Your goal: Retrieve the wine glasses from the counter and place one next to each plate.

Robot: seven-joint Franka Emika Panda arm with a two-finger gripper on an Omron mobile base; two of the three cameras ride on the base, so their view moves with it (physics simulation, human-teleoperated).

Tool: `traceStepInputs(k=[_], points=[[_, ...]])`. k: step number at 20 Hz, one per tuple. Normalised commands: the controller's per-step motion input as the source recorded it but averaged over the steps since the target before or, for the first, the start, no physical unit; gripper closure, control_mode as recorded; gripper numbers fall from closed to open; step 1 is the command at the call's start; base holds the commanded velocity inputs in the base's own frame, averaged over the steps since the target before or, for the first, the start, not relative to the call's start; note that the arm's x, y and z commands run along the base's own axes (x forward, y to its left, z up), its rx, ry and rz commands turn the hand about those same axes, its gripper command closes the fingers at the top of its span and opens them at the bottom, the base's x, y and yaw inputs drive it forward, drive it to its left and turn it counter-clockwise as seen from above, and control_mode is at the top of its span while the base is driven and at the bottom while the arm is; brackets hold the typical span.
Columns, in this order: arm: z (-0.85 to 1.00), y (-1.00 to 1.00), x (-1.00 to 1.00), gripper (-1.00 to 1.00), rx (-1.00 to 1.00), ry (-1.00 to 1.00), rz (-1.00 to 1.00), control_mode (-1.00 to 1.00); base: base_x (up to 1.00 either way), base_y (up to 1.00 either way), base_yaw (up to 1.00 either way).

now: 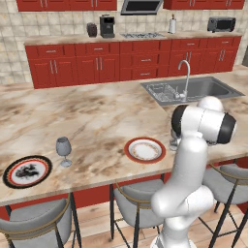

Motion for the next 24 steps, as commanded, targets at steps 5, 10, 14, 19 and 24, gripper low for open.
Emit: traceStepInputs(k=[5,10,14,19,24], points=[[-0.27,0.00,0.43,1.00,0.00,-0.01,0.07,-1.00,0.00,0.00,0.00],[-0.16,-0.25,0.32,1.00,0.00,-0.01,0.11,-1.00,0.00,0.00,0.00],[-0.19,-0.22,0.38,1.00,0.00,0.00,0.11,-1.00,0.00,0.00,0.00],[-0.30,-0.04,0.39,1.00,0.00,-0.01,0.05,-1.00,0.00,0.00,0.00],[-0.23,0.00,-0.02,1.00,0.00,-0.16,0.10,-1.00,0.00,0.00,0.00]])
